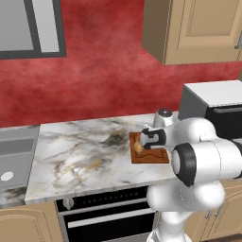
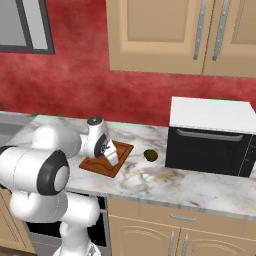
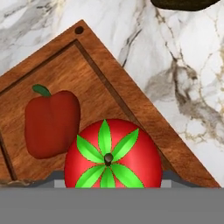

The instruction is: Place the avocado, onion, tomato, and bell pepper on the cutting board.

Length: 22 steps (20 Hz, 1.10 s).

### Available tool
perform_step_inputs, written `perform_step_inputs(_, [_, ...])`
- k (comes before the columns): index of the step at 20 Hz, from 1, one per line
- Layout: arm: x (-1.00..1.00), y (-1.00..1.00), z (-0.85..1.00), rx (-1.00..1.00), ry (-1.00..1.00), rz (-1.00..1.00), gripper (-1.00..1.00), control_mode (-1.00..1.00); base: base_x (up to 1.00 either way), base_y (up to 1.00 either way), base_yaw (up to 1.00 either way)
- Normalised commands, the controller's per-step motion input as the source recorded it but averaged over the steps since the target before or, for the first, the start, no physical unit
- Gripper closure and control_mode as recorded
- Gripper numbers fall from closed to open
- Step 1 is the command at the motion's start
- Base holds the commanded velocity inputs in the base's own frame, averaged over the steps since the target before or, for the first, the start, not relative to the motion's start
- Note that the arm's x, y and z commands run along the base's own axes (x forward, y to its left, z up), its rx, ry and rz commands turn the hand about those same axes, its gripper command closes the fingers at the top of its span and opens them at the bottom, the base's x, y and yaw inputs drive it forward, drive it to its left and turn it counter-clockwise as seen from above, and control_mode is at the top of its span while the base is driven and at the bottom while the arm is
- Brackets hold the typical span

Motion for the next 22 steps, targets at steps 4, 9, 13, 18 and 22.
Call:
perform_step_inputs(4, [0.14, 0.03, -0.13, 0.0, 0.01, 0.0, 1.0, -1.0, 0.0, 0.0, 0.0])
perform_step_inputs(9, [0.2, 0.06, -0.05, 0.0, 0.0, 0.0, -1.0, -1.0, 0.0, 0.0, 0.0])
perform_step_inputs(13, [0.04, 0.0, 0.09, 0.0, 0.0, -0.01, -1.0, -1.0, 0.0, 0.0, 0.0])
perform_step_inputs(18, [0.0, -0.02, 0.23, 0.0, 0.0, -0.07, -1.0, -1.0, 0.0, 0.0, 0.0])
perform_step_inputs(22, [0.03, -0.22, 0.28, 0.0, 0.0, -0.16, -1.0, -1.0, 0.0, 0.0, 0.0])
